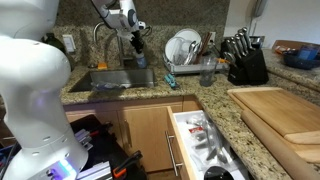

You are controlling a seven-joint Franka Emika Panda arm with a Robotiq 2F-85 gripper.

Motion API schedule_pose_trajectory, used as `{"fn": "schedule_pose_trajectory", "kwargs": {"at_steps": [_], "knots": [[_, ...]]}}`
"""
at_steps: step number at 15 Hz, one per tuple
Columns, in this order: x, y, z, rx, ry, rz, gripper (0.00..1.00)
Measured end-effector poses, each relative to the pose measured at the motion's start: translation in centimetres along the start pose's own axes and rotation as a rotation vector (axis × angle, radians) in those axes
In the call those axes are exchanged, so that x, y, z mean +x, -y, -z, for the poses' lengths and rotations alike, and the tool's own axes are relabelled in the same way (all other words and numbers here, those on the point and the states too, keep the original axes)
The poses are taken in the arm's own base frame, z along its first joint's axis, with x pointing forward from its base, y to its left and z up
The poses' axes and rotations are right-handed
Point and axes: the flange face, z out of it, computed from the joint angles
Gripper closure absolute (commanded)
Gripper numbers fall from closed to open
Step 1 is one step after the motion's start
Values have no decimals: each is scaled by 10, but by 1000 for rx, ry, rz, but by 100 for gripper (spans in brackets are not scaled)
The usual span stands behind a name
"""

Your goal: Move the white bottle from the drawer to beside the tap

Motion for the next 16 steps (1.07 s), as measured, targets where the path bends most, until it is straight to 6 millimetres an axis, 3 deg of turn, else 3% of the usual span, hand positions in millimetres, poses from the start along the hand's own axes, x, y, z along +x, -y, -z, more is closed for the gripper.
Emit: {"fn": "schedule_pose_trajectory", "kwargs": {"at_steps": [1,5,6,11,13,14,16], "knots": [[4,4,2,-17,-12,20,77],[14,20,2,-30,-51,62,77],[14,21,1,-30,-51,63,94],[12,16,-6,-57,43,24,94],[18,21,7,-67,90,8,94],[23,26,16,-67,99,8,77],[32,38,34,-62,89,13,77]]}}
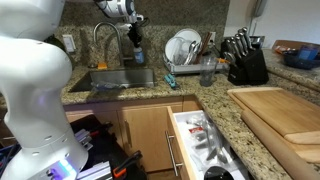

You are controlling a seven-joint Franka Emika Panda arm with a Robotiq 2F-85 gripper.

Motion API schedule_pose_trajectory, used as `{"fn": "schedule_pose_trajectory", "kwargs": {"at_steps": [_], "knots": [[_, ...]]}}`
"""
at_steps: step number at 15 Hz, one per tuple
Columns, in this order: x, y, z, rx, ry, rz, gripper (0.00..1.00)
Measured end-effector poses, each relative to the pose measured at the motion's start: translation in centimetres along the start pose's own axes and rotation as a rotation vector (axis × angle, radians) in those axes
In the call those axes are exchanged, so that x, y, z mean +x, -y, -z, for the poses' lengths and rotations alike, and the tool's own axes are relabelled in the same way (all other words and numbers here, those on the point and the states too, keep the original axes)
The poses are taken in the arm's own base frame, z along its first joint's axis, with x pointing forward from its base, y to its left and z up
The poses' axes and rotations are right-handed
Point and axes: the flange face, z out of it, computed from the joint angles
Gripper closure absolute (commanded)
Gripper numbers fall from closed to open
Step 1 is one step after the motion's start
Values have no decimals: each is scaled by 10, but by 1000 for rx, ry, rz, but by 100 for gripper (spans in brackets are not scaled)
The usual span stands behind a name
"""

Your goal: Move the white bottle from the drawer to beside the tap

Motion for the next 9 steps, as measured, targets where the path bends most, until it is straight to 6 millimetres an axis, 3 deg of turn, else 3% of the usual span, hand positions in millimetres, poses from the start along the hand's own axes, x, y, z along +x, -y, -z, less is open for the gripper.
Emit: {"fn": "schedule_pose_trajectory", "kwargs": {"at_steps": [1,2,9], "knots": [[2,4,5,4,-6,2,77],[2,6,6,6,-7,3,94],[-4,-13,-31,-111,147,-53,94]]}}
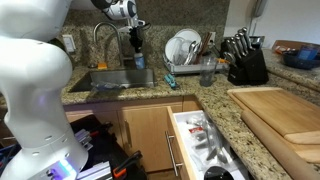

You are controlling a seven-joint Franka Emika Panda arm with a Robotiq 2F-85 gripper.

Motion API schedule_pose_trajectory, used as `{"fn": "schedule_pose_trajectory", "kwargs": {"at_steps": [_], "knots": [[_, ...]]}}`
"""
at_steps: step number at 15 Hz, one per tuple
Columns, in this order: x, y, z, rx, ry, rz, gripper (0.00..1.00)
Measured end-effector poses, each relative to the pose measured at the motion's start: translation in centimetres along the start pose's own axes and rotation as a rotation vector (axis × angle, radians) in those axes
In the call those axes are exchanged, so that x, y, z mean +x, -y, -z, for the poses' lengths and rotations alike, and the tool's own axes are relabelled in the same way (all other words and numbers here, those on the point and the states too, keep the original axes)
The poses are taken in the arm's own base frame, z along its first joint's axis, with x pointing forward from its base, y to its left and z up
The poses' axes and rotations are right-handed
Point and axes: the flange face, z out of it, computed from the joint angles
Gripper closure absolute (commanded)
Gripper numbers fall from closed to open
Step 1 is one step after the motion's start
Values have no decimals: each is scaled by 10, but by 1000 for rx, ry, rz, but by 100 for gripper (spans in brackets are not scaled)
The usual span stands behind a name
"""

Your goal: Move the white bottle from the drawer to beside the tap

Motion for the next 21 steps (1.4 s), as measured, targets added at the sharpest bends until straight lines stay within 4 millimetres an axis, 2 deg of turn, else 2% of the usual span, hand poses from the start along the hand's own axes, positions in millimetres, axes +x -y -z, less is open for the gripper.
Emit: {"fn": "schedule_pose_trajectory", "kwargs": {"at_steps": [1,3,4,9,10,13,14,21], "knots": [[1,1,0,-14,21,-7,77],[2,2,-3,-16,24,-7,77],[1,2,-4,-18,27,-6,94],[5,4,1,-4,-1,-5,94],[7,7,6,8,-18,-5,77],[11,16,21,38,-62,-3,77],[11,17,22,40,-65,-2,94],[18,22,9,43,-67,-8,94]]}}
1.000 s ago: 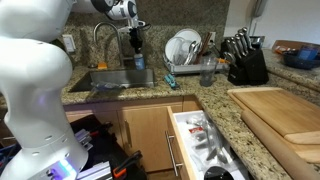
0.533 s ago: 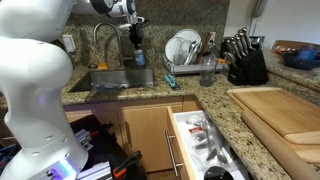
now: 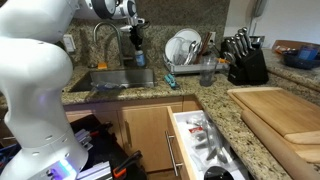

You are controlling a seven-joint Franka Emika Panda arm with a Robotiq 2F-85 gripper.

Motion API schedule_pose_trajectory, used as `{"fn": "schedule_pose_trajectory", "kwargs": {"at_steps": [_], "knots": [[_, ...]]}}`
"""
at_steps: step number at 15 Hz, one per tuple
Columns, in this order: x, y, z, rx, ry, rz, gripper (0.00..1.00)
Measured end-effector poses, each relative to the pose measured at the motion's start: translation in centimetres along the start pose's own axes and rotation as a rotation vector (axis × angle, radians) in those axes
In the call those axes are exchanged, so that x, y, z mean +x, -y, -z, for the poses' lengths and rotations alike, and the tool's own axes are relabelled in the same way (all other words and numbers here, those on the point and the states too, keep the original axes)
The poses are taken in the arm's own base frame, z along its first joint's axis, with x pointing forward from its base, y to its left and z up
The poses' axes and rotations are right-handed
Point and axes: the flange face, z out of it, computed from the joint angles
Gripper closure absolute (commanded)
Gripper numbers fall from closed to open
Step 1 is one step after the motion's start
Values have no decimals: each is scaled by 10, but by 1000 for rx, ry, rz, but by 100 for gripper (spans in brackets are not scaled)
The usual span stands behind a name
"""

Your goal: Move the white bottle from the drawer to beside the tap

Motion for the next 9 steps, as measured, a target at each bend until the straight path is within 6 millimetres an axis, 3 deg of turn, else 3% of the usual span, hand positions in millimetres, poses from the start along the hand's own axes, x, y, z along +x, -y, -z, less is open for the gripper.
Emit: {"fn": "schedule_pose_trajectory", "kwargs": {"at_steps": [1,4,5,9], "knots": [[2,4,-1,6,-7,1,77],[5,17,-1,23,-26,0,77],[6,19,-3,25,-27,-1,94],[6,19,-8,22,-23,-2,94]]}}
